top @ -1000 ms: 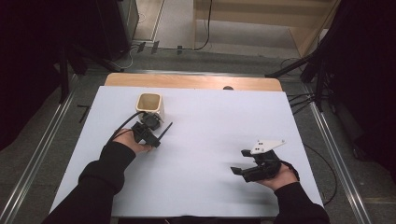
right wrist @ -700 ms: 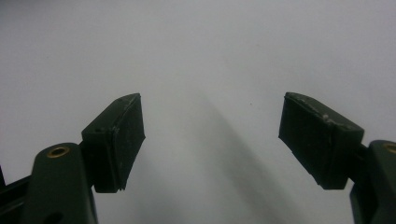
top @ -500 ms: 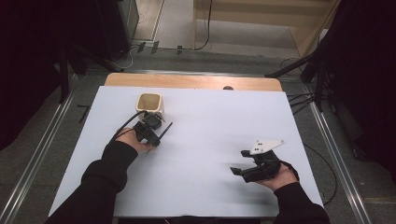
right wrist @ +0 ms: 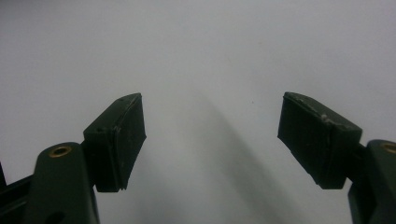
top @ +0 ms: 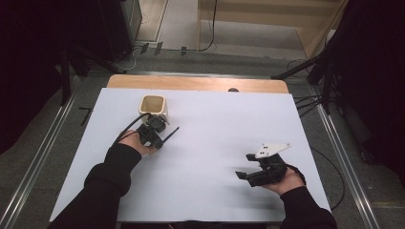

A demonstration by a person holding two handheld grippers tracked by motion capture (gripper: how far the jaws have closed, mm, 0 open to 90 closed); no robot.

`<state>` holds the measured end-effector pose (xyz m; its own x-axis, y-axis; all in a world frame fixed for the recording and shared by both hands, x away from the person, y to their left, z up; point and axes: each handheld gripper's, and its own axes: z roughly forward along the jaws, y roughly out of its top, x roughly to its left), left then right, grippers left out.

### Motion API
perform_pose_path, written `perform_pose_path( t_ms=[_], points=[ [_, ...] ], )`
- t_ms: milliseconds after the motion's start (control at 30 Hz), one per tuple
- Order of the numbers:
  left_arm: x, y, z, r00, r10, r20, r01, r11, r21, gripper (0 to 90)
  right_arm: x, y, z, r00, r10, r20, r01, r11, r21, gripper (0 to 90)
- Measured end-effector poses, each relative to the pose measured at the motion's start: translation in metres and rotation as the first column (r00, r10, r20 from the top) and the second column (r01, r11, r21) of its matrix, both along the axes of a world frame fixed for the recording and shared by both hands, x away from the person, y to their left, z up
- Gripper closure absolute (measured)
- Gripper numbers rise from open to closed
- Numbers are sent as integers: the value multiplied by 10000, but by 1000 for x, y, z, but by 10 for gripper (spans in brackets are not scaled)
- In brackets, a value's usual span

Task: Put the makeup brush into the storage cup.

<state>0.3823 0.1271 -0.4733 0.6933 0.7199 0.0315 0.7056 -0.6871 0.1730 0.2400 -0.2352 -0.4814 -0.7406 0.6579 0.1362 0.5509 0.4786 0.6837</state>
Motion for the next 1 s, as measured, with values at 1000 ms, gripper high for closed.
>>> perform_pose_path(
  t_ms=[1000],
  points=[
    [-18, 13, 36, 9963, -424, 745, 554, 9818, -1818, 841, 0, 0, 0, 10000, 43, -27, -43, 10000, 42, 247]
  ],
)
